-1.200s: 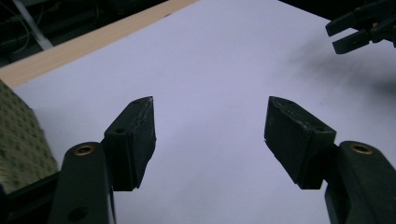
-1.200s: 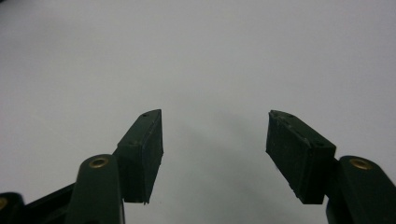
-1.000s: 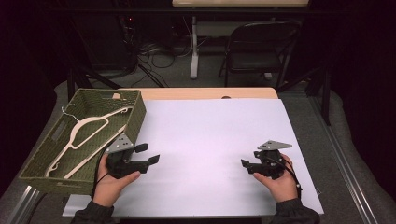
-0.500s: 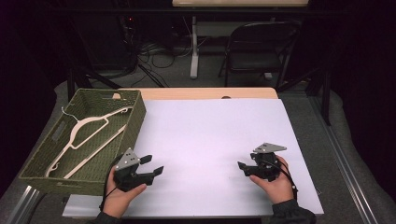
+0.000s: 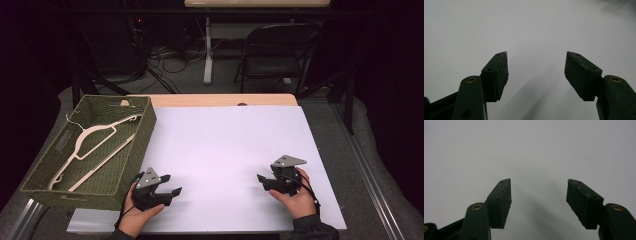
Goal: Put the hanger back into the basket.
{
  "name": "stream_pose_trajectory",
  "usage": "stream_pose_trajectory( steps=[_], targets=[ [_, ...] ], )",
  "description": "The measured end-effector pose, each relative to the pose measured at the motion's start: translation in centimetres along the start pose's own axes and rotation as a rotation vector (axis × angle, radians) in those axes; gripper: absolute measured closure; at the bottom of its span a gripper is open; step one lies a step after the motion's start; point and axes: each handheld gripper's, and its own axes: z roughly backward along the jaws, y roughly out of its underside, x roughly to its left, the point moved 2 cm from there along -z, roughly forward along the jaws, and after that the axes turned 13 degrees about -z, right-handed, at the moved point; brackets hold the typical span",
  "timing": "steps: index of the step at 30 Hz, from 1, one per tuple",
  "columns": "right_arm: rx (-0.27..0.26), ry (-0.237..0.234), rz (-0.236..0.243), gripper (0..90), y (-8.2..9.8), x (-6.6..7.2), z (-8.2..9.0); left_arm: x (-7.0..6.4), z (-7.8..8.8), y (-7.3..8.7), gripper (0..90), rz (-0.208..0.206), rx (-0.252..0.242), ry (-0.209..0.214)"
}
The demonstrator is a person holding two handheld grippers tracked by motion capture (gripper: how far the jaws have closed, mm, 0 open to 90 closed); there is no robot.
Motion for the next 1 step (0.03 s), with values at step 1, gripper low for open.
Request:
stream_pose_trajectory(
  steps=[1],
  targets=[
    [0.000,0.000,0.000,36.3,0.00,0.00,0.00,-0.04,-0.15,0.11,35.5,0.012,0.003,0.004]
  ],
)
